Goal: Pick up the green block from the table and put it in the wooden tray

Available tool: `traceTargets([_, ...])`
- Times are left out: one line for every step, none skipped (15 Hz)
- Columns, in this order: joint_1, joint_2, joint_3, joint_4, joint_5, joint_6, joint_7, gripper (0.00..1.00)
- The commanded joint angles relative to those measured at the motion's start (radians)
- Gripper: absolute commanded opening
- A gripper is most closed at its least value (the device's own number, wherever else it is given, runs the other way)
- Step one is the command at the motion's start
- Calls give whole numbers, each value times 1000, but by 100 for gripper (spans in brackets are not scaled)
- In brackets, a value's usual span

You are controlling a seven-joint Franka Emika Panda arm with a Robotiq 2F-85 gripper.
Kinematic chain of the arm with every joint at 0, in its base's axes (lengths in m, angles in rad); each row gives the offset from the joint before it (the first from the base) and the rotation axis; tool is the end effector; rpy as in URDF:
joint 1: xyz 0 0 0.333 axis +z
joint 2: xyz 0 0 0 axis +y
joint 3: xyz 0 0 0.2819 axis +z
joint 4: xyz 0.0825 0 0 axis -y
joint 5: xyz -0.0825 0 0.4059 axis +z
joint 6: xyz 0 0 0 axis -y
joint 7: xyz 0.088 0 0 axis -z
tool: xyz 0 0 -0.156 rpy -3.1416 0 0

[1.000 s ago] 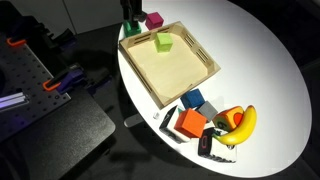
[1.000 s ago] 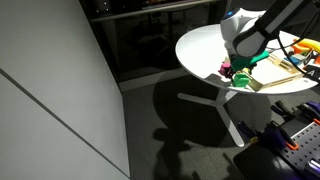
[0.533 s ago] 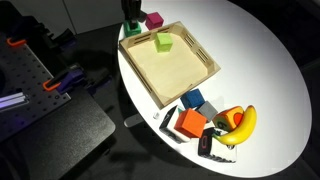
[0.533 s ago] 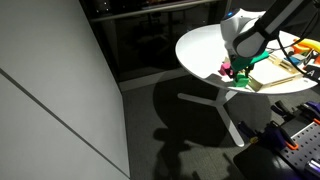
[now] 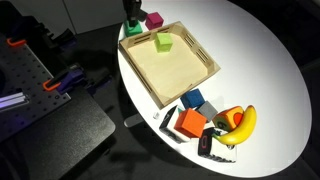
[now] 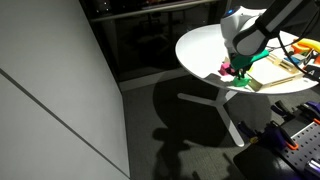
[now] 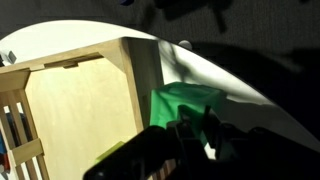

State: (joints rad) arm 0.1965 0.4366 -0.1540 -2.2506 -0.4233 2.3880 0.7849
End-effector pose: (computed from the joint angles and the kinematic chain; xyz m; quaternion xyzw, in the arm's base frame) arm 0.4902 -0.0078 0.0557 0.9594 -0.1859 -0.0743 0.1987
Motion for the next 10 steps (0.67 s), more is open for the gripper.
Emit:
traceTargets([1,-33,2,-7,1,-14,8,7])
traceTargets([1,-44,4,-11,3,-18,5,4])
traceTargets([-1,-54,5,-14,5,-22,2,4])
traceTargets([-2,-66,6,-17,5,-27,2,6])
traceTargets([-5,-77,8,-19,9,-29,-4,5])
traceTargets([-4,-89,8,-21,6,-32,1,4])
traceTargets([-4,-103,9,-25,4,-35,2,4])
traceTargets([-3,-117,10,-28,1,-40,6,5])
traceTargets([-5,-129,11,-30,0,-44,7,5])
traceTargets([-5,-149,12,-39,-4,-50,13,5])
